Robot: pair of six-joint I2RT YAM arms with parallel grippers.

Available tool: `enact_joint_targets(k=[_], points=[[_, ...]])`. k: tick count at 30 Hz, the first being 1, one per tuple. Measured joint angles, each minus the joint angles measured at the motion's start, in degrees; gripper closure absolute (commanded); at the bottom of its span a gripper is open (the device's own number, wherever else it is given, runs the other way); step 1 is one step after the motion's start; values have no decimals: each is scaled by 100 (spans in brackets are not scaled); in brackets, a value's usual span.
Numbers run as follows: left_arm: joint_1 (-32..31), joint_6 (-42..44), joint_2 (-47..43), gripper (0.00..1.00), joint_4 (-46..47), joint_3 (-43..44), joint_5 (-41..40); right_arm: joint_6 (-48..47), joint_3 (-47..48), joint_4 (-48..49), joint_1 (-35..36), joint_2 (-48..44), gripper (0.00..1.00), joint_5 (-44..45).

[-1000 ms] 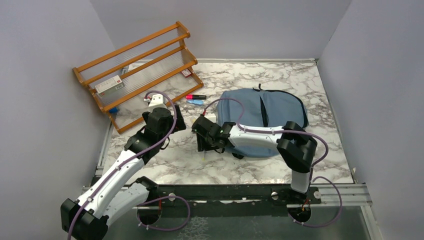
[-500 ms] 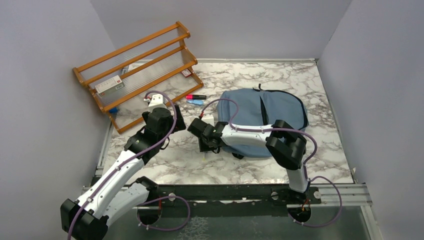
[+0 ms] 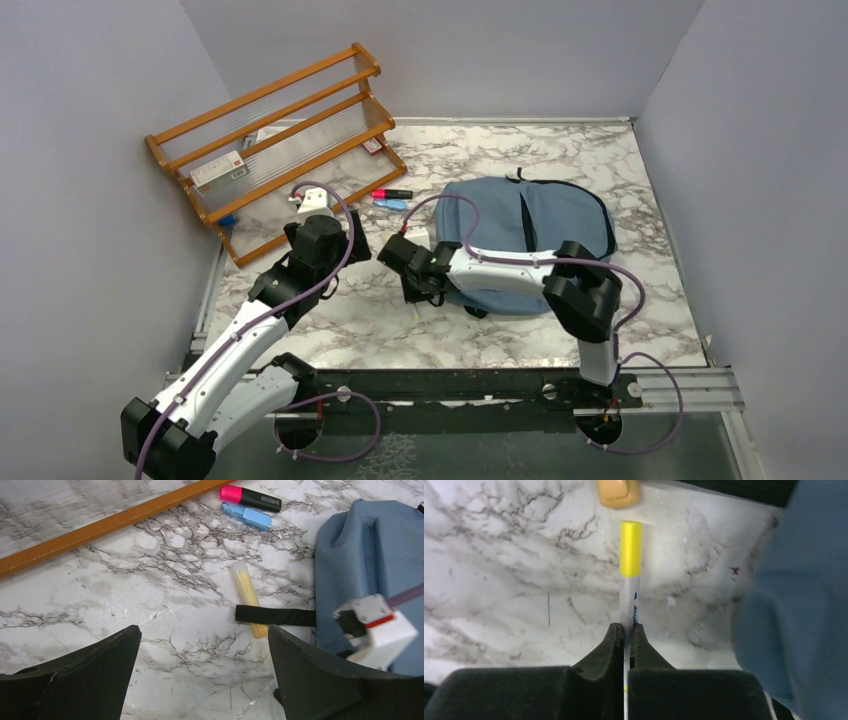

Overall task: Pack the student bag
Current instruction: Pick up the stationery from the center of the board, then place the stationery in the student bag.

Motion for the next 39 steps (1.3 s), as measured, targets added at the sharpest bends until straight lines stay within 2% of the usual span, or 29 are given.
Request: enact_joint_targets(k=[6,10,13,17,21,25,33,37,39], points=[[4,66,-50,1,-33,0,-11,-402,-509,151,-52,-1471,99,-7],[4,92,-61,1,-48,0,11,-1198,-595,715,-114,-2269,99,-122],[4,103,-15,1,-50,7,76,-1803,-726,909,-181,-2496,99,-164],[4,208,308,1,-101,190,247,-2356,-732,643,-431,-2406,99,-302],[7,354,684,1,-144,540,330,-2363,-925,446,-1233,-2535,99,-940],[7,426,1005,1,-131,927,417,-2142,-1486,463,-2352,-3206,99,-1851],[7,363,1423,4,-74,1167,815,-2129,-1587,448,-2717,-4044,99,-2247],[7,343,1596,10,-83,1346,1110,-2306,-1637,402,-3377,-4148,100,-2387],[7,341,1635,13,-74,1469,1268,-2317,-1698,428,-3886,-4153,99,-2761]])
